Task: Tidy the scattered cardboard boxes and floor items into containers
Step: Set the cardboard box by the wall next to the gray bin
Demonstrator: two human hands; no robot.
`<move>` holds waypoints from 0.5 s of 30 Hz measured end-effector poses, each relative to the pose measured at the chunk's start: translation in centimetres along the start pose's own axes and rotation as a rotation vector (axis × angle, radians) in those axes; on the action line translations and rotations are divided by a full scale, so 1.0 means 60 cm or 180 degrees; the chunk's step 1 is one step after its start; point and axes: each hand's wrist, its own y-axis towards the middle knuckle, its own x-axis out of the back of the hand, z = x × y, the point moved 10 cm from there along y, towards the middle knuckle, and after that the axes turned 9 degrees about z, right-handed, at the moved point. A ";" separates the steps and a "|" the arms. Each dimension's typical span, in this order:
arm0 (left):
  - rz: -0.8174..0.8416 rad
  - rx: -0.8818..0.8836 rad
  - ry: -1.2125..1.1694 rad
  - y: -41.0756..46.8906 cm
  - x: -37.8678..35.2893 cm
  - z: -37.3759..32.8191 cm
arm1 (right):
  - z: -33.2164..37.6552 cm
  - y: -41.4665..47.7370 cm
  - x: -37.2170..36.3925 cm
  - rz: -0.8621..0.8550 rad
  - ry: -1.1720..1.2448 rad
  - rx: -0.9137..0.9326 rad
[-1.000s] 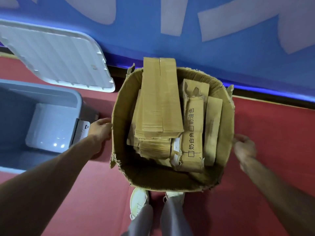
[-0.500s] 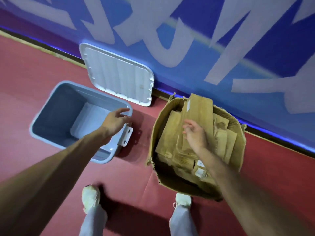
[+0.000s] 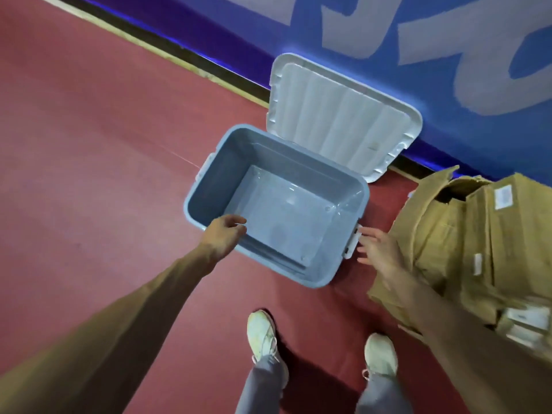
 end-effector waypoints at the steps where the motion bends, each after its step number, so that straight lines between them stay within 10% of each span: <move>1: -0.0041 0.0054 0.0033 0.014 0.007 0.022 | -0.020 0.011 -0.019 0.0018 -0.0013 -0.0076; 15: -0.0977 0.1268 -0.2115 0.237 -0.116 0.329 | -0.273 0.208 -0.138 -0.0386 -0.0273 -0.0456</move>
